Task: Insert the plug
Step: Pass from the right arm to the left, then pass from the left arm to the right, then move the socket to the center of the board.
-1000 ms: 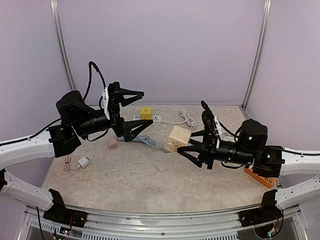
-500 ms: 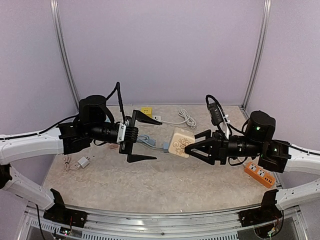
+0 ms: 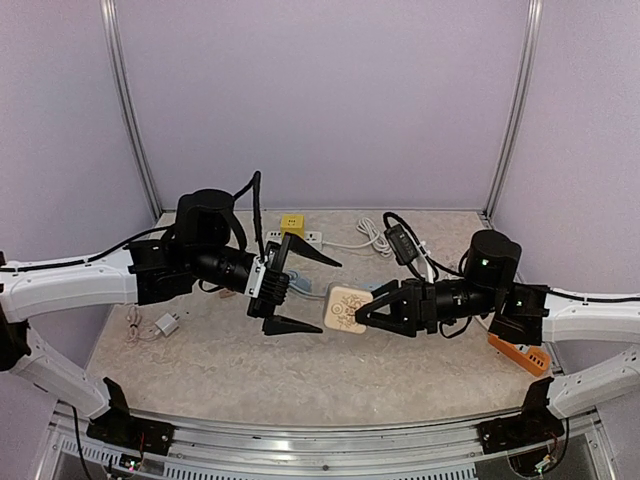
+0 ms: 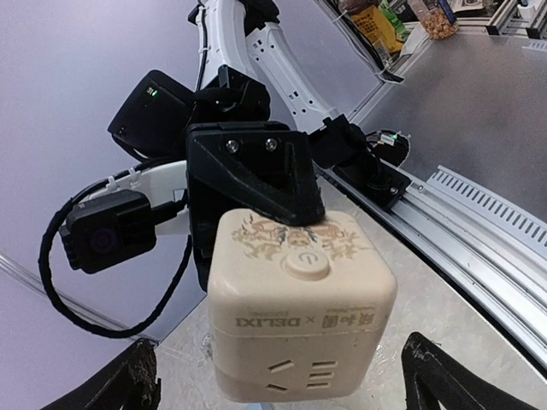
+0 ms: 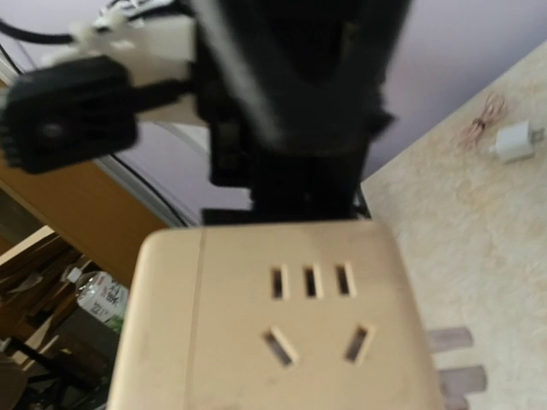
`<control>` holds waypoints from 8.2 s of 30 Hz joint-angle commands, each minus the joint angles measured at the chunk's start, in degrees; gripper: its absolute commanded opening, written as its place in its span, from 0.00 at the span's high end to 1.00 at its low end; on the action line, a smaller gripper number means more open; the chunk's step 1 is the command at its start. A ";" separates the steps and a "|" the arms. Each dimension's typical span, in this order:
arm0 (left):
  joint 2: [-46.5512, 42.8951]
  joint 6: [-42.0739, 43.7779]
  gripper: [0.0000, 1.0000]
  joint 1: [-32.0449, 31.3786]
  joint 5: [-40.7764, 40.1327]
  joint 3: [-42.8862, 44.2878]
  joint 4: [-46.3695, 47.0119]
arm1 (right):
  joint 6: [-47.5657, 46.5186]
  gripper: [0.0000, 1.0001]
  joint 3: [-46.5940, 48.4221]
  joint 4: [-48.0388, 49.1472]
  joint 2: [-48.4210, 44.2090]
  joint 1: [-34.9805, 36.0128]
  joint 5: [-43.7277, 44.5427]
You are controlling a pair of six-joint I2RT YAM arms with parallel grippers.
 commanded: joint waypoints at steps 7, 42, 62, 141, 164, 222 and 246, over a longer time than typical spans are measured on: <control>1.89 -0.27 0.16 -1.52 0.54 2.49 -6.99 | 3.77 0.73 -2.05 8.82 0.93 -1.59 -2.99; 3.34 -17.68 0.72 -2.19 -0.25 0.97 -2.58 | -12.51 0.17 -0.07 -5.05 -2.15 -1.72 2.08; 2.40 -35.35 0.89 -2.24 3.19 -1.11 -1.90 | -32.60 0.05 1.64 -14.67 -3.86 -1.59 7.98; 5.57 -40.15 1.00 -2.04 -1.36 0.05 -3.57 | -43.11 0.16 6.42 -24.24 -0.70 8.30 20.66; 2.35 -42.31 0.01 -0.93 -12.38 -6.19 4.93 | -39.12 0.91 4.17 -23.35 -4.25 7.93 23.24; 40.33 -29.13 0.01 19.20 -9.85 22.48 -5.41 | -18.91 1.00 14.38 -40.44 7.13 -13.76 51.23; 53.09 -18.25 0.01 15.33 -18.22 37.31 -18.28 | -17.28 1.00 12.93 -45.58 -1.51 -14.01 50.78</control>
